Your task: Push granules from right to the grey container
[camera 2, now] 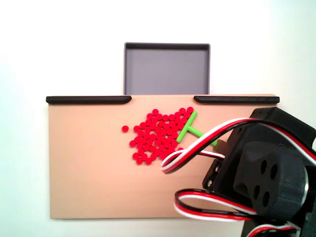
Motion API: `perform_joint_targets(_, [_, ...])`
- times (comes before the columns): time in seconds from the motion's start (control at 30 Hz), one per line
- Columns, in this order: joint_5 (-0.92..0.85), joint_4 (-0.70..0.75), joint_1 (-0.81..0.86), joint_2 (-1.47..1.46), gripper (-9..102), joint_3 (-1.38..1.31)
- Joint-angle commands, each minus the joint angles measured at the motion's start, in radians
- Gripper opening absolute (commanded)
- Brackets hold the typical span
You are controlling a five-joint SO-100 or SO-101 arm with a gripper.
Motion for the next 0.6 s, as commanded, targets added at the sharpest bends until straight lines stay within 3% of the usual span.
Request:
perform_joint_targets(0.0, [0.002,-0.003,-0.009,0.031,0,0.0])
perform_joint_targets(0.57, [0.044,-0.003,-0.014,0.018,0,-0.015])
